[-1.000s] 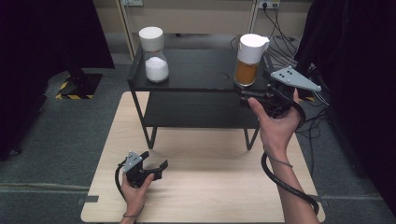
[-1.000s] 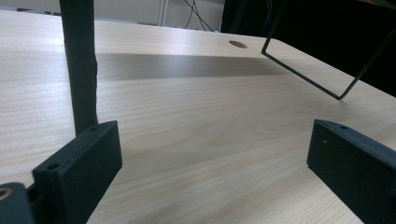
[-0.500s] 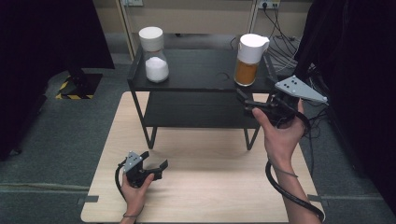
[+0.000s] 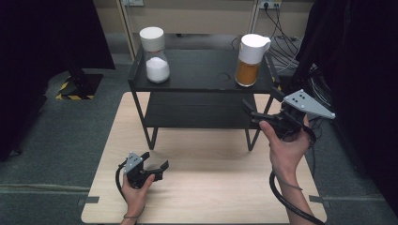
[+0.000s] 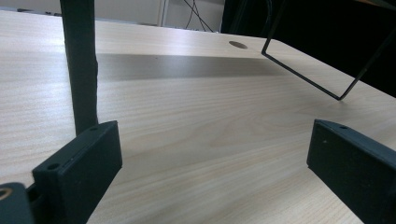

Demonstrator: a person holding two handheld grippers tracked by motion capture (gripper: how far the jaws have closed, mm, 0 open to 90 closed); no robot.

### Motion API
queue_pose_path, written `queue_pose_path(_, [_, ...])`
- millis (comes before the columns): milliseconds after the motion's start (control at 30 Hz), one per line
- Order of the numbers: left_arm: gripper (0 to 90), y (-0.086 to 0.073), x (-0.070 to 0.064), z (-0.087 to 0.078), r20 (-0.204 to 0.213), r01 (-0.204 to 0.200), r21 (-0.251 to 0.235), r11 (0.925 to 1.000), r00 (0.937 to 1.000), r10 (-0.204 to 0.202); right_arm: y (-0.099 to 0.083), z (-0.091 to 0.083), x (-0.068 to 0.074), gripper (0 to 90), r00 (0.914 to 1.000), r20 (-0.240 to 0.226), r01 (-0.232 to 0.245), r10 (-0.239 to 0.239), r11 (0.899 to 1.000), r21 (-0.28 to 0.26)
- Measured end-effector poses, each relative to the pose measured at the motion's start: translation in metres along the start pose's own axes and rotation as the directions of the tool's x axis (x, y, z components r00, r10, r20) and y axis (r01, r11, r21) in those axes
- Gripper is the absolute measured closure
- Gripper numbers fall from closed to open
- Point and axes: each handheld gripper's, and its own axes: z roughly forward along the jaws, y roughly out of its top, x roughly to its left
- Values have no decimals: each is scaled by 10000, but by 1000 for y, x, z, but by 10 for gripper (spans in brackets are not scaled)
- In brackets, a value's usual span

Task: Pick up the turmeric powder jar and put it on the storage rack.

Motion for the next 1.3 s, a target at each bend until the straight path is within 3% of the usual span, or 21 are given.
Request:
queue_pose_path(433, [25, 0, 0, 0, -12, -16, -24, 10000, 10000, 16, -24, -16, -10, 5, 9990, -66, -450, 451, 9990, 69])
queue_pose_path(1300, [25, -1, 0, 0, -12, -13, -27, 10000, 10000, 13, -77, -25, -15, 6, 9938, -400, -1034, 1036, 9946, 61])
